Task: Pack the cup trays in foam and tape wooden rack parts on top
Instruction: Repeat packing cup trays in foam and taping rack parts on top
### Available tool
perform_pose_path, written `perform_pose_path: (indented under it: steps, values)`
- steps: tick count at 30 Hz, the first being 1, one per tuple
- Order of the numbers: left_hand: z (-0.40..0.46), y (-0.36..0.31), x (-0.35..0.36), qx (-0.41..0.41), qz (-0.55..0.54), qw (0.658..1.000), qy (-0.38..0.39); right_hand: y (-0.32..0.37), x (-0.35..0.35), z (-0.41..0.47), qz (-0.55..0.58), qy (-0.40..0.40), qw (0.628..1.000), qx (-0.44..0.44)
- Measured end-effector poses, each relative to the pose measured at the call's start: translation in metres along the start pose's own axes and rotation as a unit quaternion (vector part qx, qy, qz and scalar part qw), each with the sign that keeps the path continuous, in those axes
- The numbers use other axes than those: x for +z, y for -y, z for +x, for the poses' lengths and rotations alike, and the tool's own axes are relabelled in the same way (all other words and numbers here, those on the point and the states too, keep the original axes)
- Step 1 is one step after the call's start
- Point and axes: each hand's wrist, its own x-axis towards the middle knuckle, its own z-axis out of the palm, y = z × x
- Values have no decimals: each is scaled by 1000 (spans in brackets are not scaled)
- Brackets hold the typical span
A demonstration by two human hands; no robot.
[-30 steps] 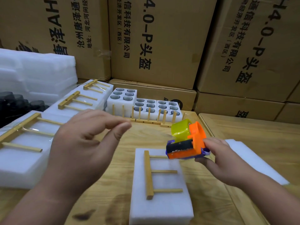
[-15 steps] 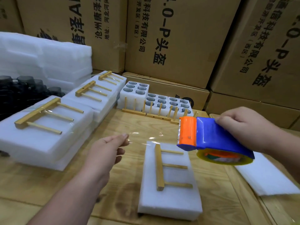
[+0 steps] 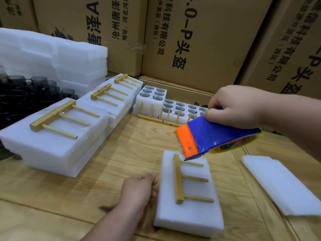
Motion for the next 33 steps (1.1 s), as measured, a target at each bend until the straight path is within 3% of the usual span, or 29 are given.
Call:
perform_pose_path:
  steps: [7, 19, 23, 25, 28, 31, 33]
  values:
    - [3, 3, -2, 5, 118, 993, 26, 18, 0, 19, -38, 17, 998, -42]
    - [18, 2, -2, 42, 282, 957, 52, -7, 21, 13, 6, 62, 998, 3]
    - [25, 1, -2, 114, 360, 926, 9, -20, 33, 8, 13, 87, 996, 23]
    - [25, 0, -2, 177, 330, 927, -4, -26, 40, 6, 20, 99, 994, 30]
    - [12, -3, 1, 255, 247, 933, 63, -32, 48, 2, 54, 121, 990, 42]
    - [-2, -2, 6, 289, 279, 899, 175, -34, 53, 2, 71, 137, 987, 45]
    - [-7, -3, 11, 304, 308, 876, 211, -35, 55, 2, 76, 139, 986, 47]
